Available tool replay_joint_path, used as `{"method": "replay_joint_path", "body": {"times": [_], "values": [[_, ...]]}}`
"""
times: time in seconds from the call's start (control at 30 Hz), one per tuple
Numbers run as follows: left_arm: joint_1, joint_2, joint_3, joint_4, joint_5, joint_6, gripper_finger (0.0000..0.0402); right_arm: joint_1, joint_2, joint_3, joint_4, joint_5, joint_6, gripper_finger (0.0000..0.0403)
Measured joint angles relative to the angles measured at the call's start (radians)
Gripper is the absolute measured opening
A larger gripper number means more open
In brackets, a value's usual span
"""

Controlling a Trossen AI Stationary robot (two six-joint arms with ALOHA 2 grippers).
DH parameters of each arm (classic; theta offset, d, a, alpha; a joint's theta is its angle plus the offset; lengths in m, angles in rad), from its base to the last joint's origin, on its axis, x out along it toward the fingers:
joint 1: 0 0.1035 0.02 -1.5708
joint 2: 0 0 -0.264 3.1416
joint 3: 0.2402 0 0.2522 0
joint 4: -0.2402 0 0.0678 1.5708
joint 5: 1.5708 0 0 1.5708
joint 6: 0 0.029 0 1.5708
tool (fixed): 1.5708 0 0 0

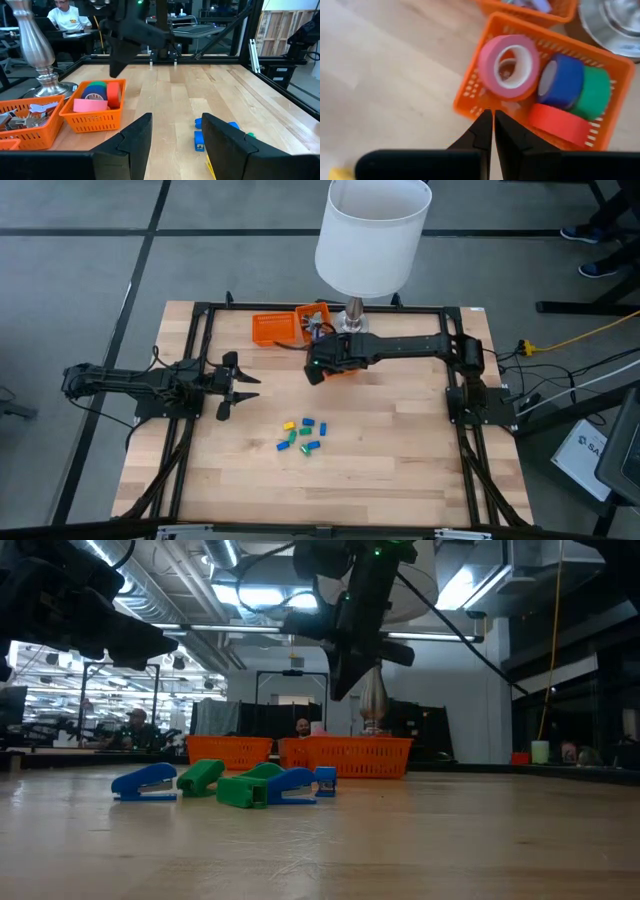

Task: Pick and place Stapler, Stapler remover, tape
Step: Move the left orange basket to the middle of the table

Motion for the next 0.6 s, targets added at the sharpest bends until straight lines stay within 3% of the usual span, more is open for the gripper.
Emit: {"method": "replay_joint_path", "body": {"times": [0.6], "values": [[0.0, 0.0, 0.0, 0.0, 0.0, 0.0, 0.0169, 0.156, 0.0, 0.0, 0.057, 0.0, -0.31, 0.0022]]}}
